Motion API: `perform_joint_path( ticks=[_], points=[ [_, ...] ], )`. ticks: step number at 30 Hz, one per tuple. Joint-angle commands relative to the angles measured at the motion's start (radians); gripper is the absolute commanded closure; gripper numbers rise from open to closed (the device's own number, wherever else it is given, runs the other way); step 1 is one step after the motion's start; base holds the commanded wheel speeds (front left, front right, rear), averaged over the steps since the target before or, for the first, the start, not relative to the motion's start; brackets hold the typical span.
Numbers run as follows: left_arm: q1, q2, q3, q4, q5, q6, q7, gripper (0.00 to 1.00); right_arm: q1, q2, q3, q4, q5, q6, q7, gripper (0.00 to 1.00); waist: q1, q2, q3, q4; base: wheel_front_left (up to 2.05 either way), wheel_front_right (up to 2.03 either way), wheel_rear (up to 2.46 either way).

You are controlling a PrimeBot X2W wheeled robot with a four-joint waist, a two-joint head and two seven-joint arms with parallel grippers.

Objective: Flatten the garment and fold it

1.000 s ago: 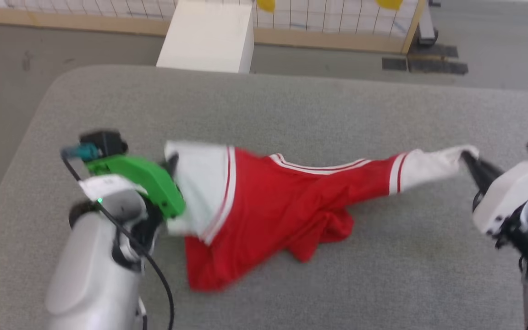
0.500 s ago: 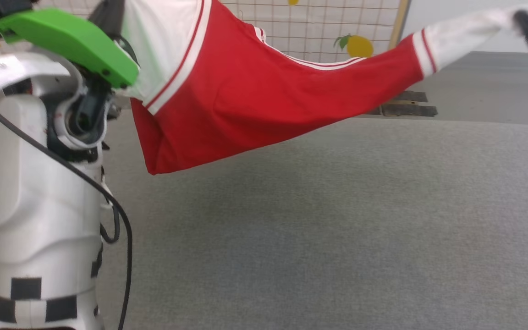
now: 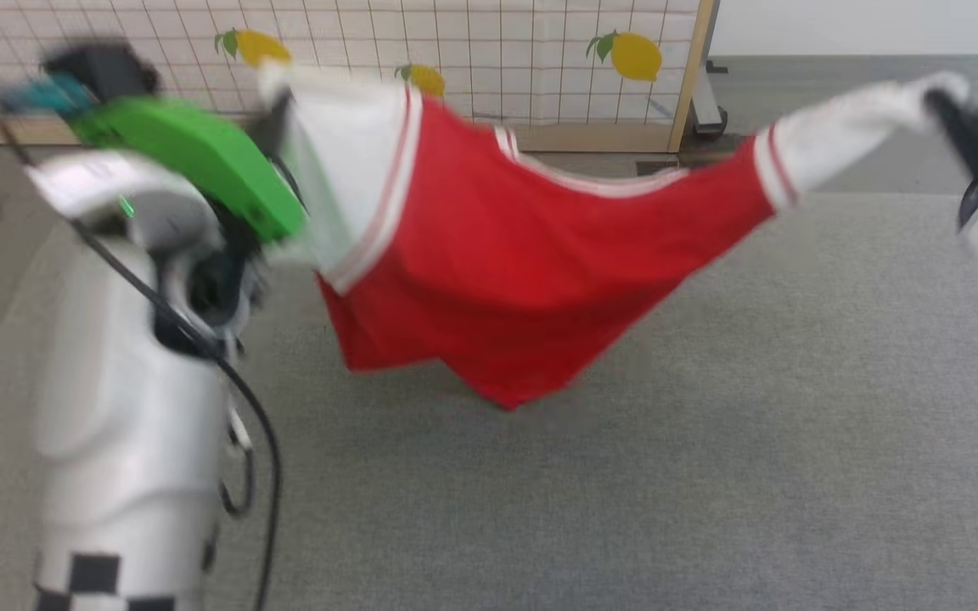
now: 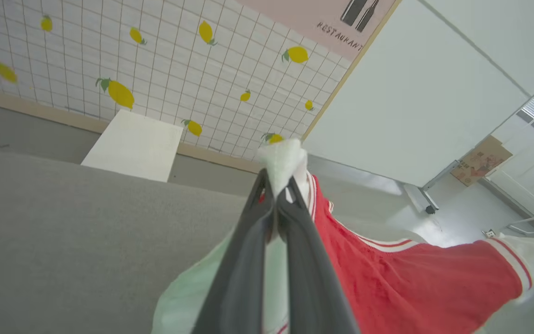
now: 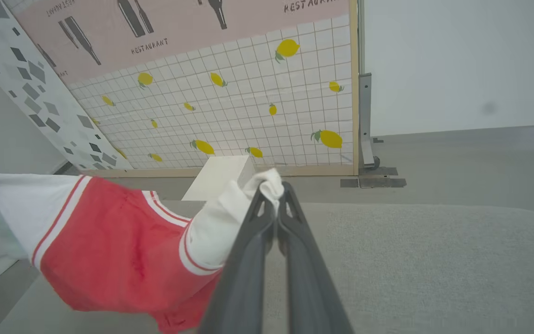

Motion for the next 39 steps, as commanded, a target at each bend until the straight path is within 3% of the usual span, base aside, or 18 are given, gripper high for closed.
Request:
perform_joint_path(
  ticks=[1, 8, 13, 18, 20, 27, 34, 39],
  points=[
    [0.057, -0.017, -0.016, 0.019, -0.002, -0.001, 0.004, 1.0, 0.053, 0.008, 0.007, -0.005, 0.009, -0.001, 0.003, 1.0, 0.0, 0.0, 0.014, 0.007, 0.0, 0.0, 0.0],
    [0.261, -0.064, -0.09, 0.139, 0.021, 0.007, -0.022, 1.0, 0.291, 0.048, 0.028, 0.007, 0.002, -0.001, -0.03, 1.0, 0.0, 0.0, 0.041, 0.023, 0.0, 0.0, 0.0],
    [0.401, -0.091, -0.146, 0.276, 0.031, 0.011, -0.051, 1.0, 0.517, 0.08, 0.085, 0.082, -0.034, -0.001, -0.095, 1.0, 0.0, 0.0, 0.044, 0.037, 0.0, 0.0, 0.0],
    [0.422, -0.097, -0.156, 0.324, 0.031, 0.019, -0.066, 1.0, 0.577, 0.099, 0.101, 0.116, -0.044, -0.001, -0.123, 1.0, 0.0, 0.0, 0.042, 0.046, 0.0, 0.0, 0.0],
    [0.416, -0.09, -0.152, 0.327, 0.035, 0.024, -0.079, 0.0, 0.58, 0.104, 0.101, 0.12, -0.044, -0.001, -0.133, 1.0, 0.0, 0.0, 0.04, 0.048, 0.0, 0.0, 0.0],
    [0.364, -0.009, -0.218, 0.242, 0.15, 0.042, -0.082, 0.0, 0.571, 0.108, 0.094, 0.112, -0.049, -0.001, -0.14, 1.0, 0.0, 0.0, 0.036, 0.058, 0.0, 0.0, 0.0],
    [0.315, 0.045, -0.333, 0.184, 0.237, 0.059, 0.143, 0.0, 0.566, 0.114, 0.094, 0.094, -0.052, -0.001, -0.135, 1.0, 0.0, 0.0, 0.058, 0.067, 0.0, 0.0, 0.0],
    [0.295, 0.047, -0.356, 0.198, 0.241, 0.069, 0.225, 0.0, 0.554, 0.113, 0.095, 0.082, -0.047, -0.001, -0.131, 1.0, 0.0, 0.0, 0.083, 0.057, 0.0, 0.0, 0.0]
  ],
)
